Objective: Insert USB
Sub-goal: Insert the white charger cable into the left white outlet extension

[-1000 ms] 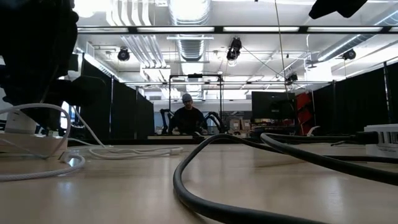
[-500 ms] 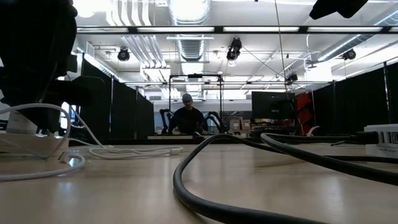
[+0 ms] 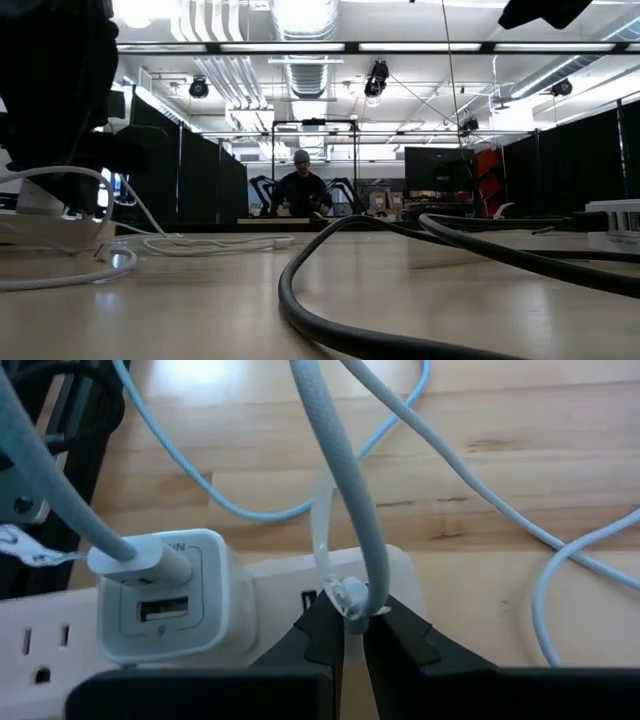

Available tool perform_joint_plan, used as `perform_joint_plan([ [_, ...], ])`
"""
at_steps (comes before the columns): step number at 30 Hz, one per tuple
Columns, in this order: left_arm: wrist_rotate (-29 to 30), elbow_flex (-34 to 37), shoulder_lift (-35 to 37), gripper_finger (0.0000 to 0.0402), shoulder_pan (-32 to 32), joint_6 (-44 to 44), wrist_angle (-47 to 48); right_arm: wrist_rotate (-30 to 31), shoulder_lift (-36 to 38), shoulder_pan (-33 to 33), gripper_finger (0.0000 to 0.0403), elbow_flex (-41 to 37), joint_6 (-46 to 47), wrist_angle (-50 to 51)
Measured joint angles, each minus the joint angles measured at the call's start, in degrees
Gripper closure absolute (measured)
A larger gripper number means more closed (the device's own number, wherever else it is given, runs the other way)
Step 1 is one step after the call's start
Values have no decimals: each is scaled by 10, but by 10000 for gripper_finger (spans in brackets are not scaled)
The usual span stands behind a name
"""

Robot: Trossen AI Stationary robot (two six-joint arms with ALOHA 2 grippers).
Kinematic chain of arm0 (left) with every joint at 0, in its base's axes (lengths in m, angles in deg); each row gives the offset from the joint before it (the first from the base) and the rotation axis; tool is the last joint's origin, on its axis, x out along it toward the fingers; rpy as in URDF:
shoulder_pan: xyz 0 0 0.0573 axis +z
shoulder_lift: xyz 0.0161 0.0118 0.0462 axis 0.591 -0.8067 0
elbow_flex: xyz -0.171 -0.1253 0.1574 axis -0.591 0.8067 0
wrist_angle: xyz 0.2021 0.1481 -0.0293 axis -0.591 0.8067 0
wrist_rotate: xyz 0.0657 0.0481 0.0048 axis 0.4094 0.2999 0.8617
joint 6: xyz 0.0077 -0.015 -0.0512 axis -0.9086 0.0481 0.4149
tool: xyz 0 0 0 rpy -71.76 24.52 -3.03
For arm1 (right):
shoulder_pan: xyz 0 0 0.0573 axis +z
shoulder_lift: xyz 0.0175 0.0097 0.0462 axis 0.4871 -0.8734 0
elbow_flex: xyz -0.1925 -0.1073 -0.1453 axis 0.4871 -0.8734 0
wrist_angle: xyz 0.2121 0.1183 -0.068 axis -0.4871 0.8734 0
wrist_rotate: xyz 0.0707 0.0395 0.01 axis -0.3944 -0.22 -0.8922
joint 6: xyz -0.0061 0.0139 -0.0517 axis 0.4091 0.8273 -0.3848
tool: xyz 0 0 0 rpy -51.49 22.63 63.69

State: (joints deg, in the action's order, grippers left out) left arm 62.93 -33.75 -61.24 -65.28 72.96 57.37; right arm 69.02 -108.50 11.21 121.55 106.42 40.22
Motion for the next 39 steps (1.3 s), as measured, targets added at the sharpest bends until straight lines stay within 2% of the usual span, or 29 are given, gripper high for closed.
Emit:
perform_joint_plan([
  [9,13,13,0,385,7,-8,-16,0,0,0,348,0,0,-9],
  [18,50,50,2,385,16,-9,-53,-2,0,0,362,0,0,-20],
  [21,39,30,1,386,17,-8,-34,-5,0,0,364,0,-1,-20],
  [26,-10,-16,-1,385,16,-37,4,-5,0,0,358,0,-2,-21],
  [39,-35,-24,0,258,17,-50,17,-5,0,0,341,0,-2,-23],
])
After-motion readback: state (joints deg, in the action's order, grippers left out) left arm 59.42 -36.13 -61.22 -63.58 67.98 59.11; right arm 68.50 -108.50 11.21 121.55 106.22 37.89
